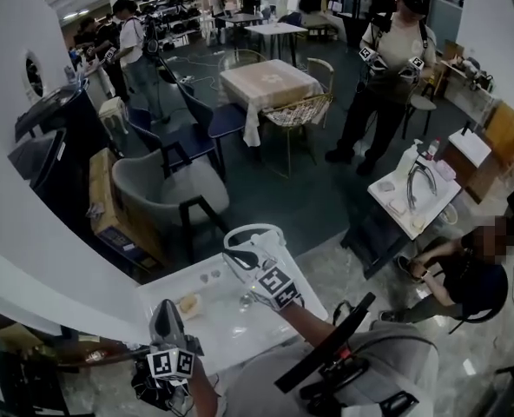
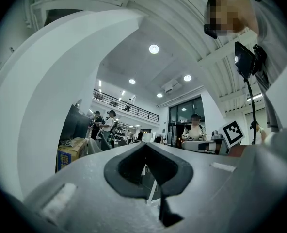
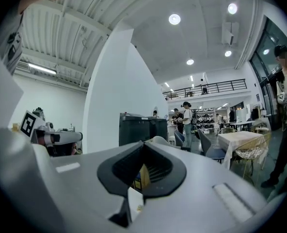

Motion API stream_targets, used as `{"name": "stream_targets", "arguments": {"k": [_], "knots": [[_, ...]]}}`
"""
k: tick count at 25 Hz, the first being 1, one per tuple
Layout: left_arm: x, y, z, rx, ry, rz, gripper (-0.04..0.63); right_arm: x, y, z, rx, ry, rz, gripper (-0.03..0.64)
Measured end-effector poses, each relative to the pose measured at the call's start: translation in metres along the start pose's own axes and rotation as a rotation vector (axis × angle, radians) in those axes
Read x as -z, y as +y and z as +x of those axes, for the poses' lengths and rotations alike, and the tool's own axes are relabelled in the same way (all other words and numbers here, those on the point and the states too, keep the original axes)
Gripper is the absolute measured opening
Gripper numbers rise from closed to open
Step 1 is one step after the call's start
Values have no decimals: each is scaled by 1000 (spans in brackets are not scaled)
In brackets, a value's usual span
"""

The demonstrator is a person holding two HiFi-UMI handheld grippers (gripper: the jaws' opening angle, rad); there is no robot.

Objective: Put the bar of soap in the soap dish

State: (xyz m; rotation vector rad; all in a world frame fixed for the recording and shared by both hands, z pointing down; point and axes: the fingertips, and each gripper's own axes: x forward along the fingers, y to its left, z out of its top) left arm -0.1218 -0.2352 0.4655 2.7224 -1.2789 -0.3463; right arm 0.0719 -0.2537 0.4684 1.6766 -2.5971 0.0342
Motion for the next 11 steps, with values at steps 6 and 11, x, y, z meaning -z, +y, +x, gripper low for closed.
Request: {"name": "stream_targets", "arguments": {"k": [6,11], "knots": [[2,-4,8,28,-6,-7,-8,2,-10,-4,25,5,1,2],[1,-8,10,41,-15,-10,-8,4,-12,-3,26,2,0,2]]}}
